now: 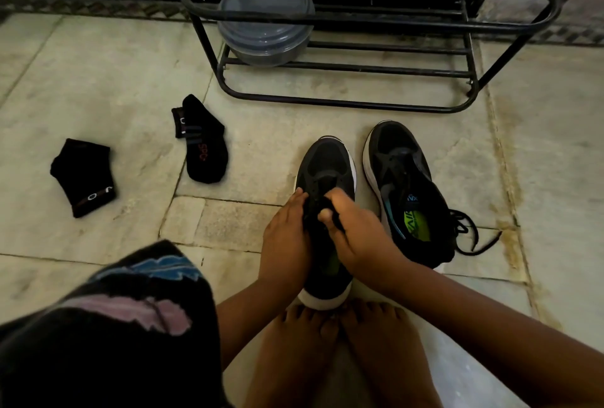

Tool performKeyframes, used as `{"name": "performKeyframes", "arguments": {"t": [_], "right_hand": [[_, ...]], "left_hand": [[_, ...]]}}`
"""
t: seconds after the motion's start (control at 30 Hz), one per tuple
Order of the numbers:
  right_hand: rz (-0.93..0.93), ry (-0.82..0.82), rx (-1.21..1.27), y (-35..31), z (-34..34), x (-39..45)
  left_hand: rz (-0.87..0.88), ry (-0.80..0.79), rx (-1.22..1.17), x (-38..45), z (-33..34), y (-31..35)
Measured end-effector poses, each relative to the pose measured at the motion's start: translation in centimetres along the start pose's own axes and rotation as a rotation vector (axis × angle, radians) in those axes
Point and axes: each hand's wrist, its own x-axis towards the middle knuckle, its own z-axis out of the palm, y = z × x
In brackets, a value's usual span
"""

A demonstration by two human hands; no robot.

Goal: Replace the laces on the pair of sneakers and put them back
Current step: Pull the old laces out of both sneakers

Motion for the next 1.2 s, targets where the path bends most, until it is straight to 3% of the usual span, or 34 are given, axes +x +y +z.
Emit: {"name": "performKeyframes", "arguments": {"t": [0.2, 0.4, 0.57, 0.67, 0.73, 0.9, 0.97, 1.1, 1.2], "right_hand": [[0.179, 0.248, -0.188, 0.4, -5.4, -0.9], [0.434, 0.577, -0.507, 6.8, -11.1, -5.2], [0.679, 0.362, -0.593, 12.6, -10.4, -7.6], [0.639, 0.204, -0.573, 14.5, -10.0, -8.1], [0.608, 0.194, -0.505, 14.9, -10.5, -8.6], [0.507, 0.59, -0.356, 14.1, -11.2, -10.0], [0.512, 0.494, -0.416, 14.6, -10.6, -9.9], [0.444, 0.044, -0.664, 16.3, -8.0, -9.4], [0.448, 0.018, -0.702, 17.0, -7.0, -10.0]], "left_hand": [[-0.001, 0.049, -0.03, 0.0, 0.3, 0.0], [0.017, 0.075, 0.029, 0.7, 0.9, 0.9], [0.008, 0.076, 0.1, 2.4, 1.3, 2.1], [0.008, 0.072, 0.125, 2.8, 1.4, 2.2], [0.014, 0.079, 0.126, 2.7, 1.5, 2.2], [0.019, 0.102, 0.107, 2.6, 1.6, 1.9], [0.024, 0.108, 0.099, 2.6, 1.6, 1.9], [0.031, 0.109, 0.102, 2.5, 1.7, 1.8], [0.032, 0.109, 0.104, 2.5, 1.7, 1.8]]}}
